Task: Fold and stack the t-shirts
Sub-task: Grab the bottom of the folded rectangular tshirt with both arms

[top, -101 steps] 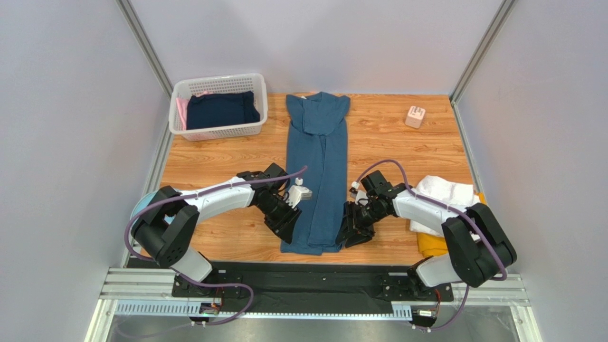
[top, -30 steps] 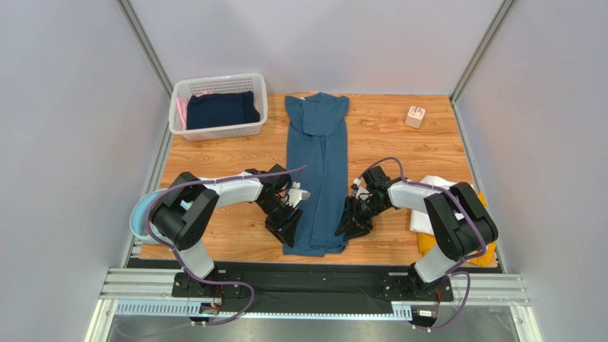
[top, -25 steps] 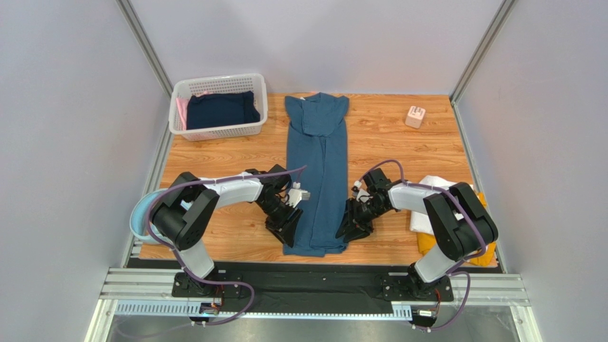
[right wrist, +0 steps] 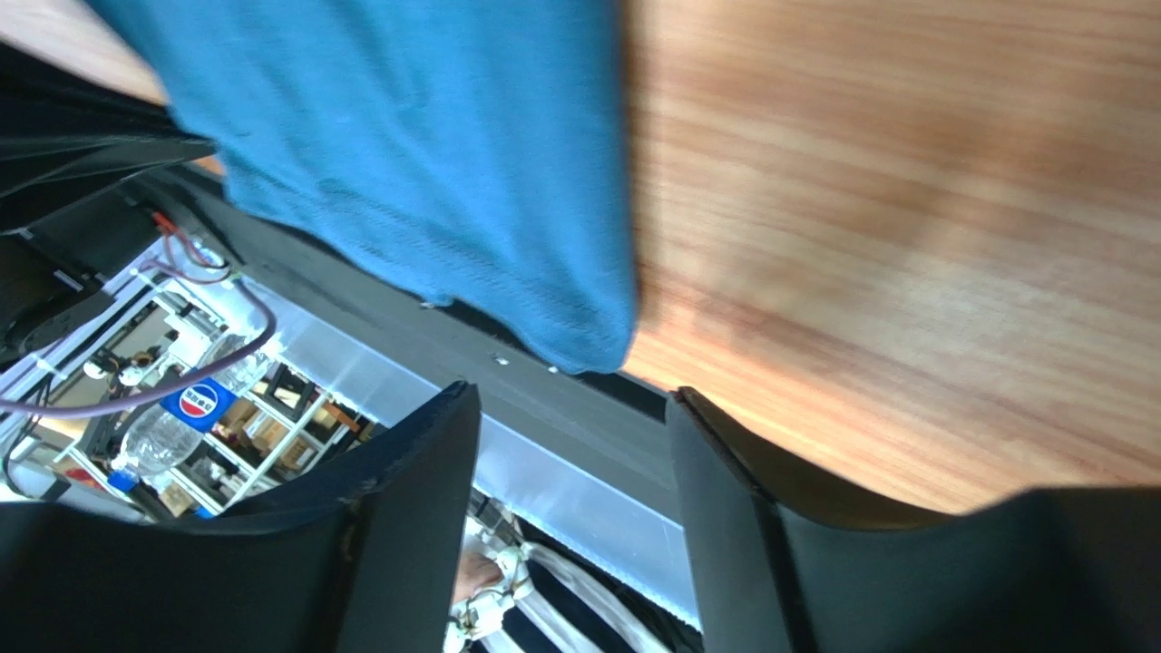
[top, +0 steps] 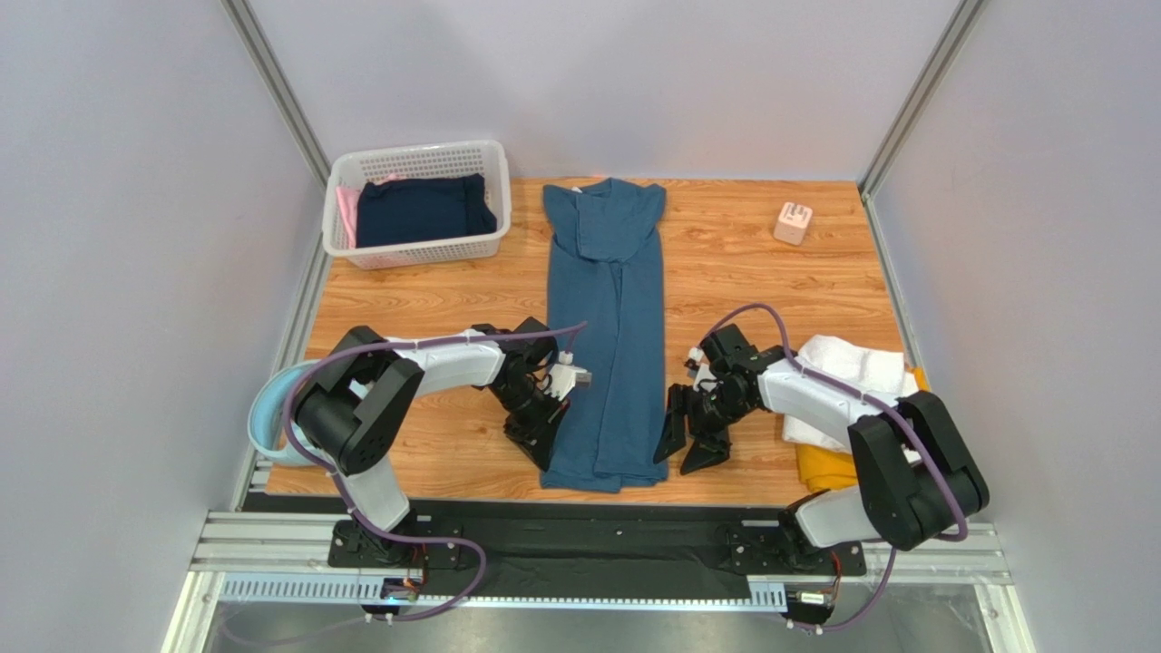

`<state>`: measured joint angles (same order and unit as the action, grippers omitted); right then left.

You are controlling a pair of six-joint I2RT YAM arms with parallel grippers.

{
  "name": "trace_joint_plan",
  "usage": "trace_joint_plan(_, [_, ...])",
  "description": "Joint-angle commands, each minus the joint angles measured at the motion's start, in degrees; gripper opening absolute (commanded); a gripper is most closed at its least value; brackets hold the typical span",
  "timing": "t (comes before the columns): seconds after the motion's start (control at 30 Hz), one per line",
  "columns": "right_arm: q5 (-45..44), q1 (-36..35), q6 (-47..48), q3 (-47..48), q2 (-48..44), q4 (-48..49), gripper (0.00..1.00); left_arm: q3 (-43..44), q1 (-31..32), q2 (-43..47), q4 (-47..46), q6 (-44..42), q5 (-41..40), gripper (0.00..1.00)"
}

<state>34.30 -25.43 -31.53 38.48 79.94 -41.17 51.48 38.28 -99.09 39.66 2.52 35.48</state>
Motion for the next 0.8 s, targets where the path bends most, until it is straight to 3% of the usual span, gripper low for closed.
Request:
trace_joint_plan(0.0, [-0.47, 0.12, -1.95, -3.66, 2.58, 5.12, 0.57, 1.07, 0.21, 2.15, 0.68, -1.12, 0.11, 0.09])
trace_joint_plan(0.53, [2.79, -0.06, -8.72, -5.87, 8.56, 17.61, 0.41, 2.48, 0.13, 2.67, 1.82, -2.44, -0.06, 0.06])
trace_joint_plan(0.63, [2.96, -0.06, -9.34, -5.35, 8.13, 17.53, 0.36, 2.74, 0.21, 3.55, 1.83, -2.52, -0.06, 0.04])
trace_joint_plan(0.77, [2.79, -0.06, -9.87, -5.43, 6.55, 16.74, 0.18, 3.1, 0.21, 4.78, 2.26, -4.46, -0.24, 0.0])
